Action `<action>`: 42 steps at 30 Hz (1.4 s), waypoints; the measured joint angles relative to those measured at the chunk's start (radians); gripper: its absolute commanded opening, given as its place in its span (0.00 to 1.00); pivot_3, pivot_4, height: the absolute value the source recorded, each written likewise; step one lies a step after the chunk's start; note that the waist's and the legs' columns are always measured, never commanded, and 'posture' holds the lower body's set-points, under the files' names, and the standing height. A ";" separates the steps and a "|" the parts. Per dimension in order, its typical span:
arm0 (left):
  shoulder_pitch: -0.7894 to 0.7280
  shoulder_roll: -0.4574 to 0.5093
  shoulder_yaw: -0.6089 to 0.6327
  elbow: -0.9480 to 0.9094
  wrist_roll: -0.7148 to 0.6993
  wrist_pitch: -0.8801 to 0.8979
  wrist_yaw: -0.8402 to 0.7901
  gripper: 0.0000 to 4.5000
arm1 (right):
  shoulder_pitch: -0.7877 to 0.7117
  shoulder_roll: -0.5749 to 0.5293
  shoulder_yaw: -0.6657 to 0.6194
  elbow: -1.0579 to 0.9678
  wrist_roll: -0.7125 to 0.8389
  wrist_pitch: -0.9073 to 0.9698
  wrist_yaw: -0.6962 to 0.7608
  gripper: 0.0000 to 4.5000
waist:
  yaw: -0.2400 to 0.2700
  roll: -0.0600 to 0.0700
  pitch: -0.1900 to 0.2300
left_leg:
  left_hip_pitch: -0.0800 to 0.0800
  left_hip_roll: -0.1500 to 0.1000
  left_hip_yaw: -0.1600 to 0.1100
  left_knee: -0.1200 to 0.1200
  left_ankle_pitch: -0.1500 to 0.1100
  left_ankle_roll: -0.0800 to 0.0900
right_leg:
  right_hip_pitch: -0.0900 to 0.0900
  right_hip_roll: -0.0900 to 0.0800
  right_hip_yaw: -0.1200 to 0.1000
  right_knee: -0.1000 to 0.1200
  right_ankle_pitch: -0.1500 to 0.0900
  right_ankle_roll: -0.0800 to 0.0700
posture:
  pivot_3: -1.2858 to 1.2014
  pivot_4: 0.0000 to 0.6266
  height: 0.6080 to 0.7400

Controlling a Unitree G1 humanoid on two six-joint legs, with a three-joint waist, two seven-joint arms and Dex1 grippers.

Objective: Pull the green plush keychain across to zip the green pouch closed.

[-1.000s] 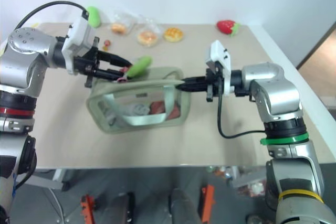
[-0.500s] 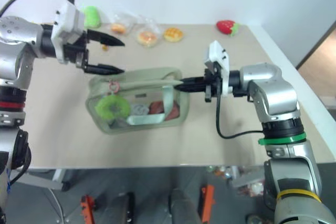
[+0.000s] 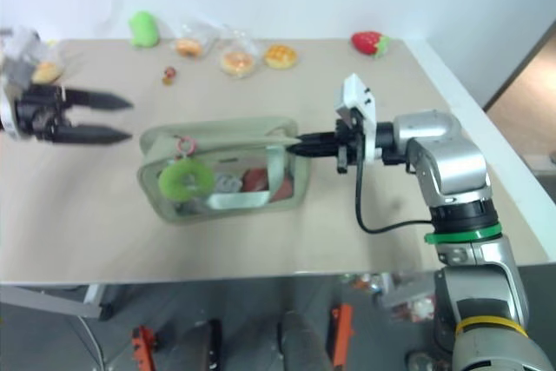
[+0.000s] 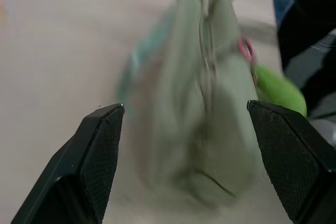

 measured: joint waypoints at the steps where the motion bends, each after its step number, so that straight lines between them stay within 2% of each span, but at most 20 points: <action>1: 0.031 0.014 0.014 -0.016 -0.007 0.006 0.003 0.86 | -0.001 0.001 0.000 0.000 0.000 -0.001 0.000 0.00 | 0.000 0.000 0.000 | 0.000 0.000 0.000 0.000 0.000 0.000 | 0.000 0.000 0.000 0.000 -0.001 -0.002 | 0.52 0.24 1.00; 3: 0.118 0.050 0.065 -0.065 -0.021 0.019 0.018 0.86 | 0.000 0.000 0.001 0.000 0.000 -0.002 0.001 0.00 | 0.000 0.000 0.000 | 0.000 0.000 0.002 0.000 0.000 0.000 | 0.000 -0.001 0.001 0.000 -0.002 -0.003 | 0.52 0.24 1.00; 8: 0.247 0.048 0.129 -0.179 -0.084 0.083 0.075 0.86 | -0.001 -0.001 0.001 0.002 0.000 -0.004 0.003 0.00 | 0.001 0.000 0.000 | 0.001 0.000 0.002 0.001 0.000 0.000 | 0.001 -0.001 0.002 0.000 -0.002 -0.003 | 0.52 0.24 1.00; 14: 0.318 0.023 0.160 -0.329 -0.168 0.134 0.149 0.86 | -0.001 0.001 0.001 0.002 -0.001 -0.009 0.004 0.00 | 0.001 0.000 0.000 | 0.002 0.000 0.003 0.000 0.000 0.000 | 0.000 -0.001 0.002 0.000 -0.002 -0.003 | 0.52 0.24 1.00; 21: 0.363 -0.010 0.155 -0.356 -0.186 0.143 0.207 0.86 | -0.001 0.001 0.001 0.002 -0.001 -0.010 0.003 0.00 | 0.002 0.000 0.000 | 0.002 0.000 0.003 0.000 0.000 0.000 | 0.001 -0.001 0.002 0.000 -0.002 -0.003 | 0.52 0.24 1.00; 24: 0.364 -0.037 0.153 -0.354 -0.185 0.142 0.236 0.69 | -0.001 0.001 0.001 0.002 0.000 -0.009 0.002 0.00 | 0.002 0.000 0.000 | 0.002 0.000 0.003 0.000 0.000 0.000 | 0.001 -0.001 0.002 0.000 -0.002 -0.003 | 0.52 0.24 1.00; 29: 0.346 -0.102 0.152 -0.327 -0.186 0.129 0.306 0.30 | 0.000 -0.003 0.000 0.000 0.001 -0.004 0.000 0.00 | 0.003 0.000 0.000 | 0.002 0.000 0.003 0.000 0.000 0.000 | 0.001 -0.001 0.002 0.000 -0.001 -0.003 | 0.52 0.24 1.00; 30: 0.339 -0.112 0.152 -0.325 -0.190 0.129 0.311 0.20 | 0.000 -0.003 0.000 -0.001 0.001 -0.003 -0.001 0.00 | 0.004 0.000 0.000 | 0.002 0.000 0.003 0.000 0.000 0.000 | 0.001 -0.001 0.002 0.000 -0.001 -0.003 | 0.52 0.24 1.00; 33: 0.326 -0.118 0.152 -0.325 -0.196 0.129 0.319 0.01 | 0.000 -0.005 -0.001 -0.005 0.002 -0.001 -0.003 0.00 | 0.003 0.000 0.000 | 0.002 0.000 0.003 0.000 0.000 0.000 | 0.001 -0.001 0.002 0.000 -0.001 -0.003 | 0.52 0.24 1.00; 42: 0.298 -0.127 0.121 -0.316 -0.179 0.126 0.364 0.01 | 0.003 -0.012 -0.002 -0.005 0.003 0.000 -0.005 0.00 | 0.008 0.000 0.000 | 0.002 -0.001 0.003 0.000 0.000 0.000 | 0.001 -0.001 0.003 0.000 -0.001 -0.003 | 0.52 0.24 1.00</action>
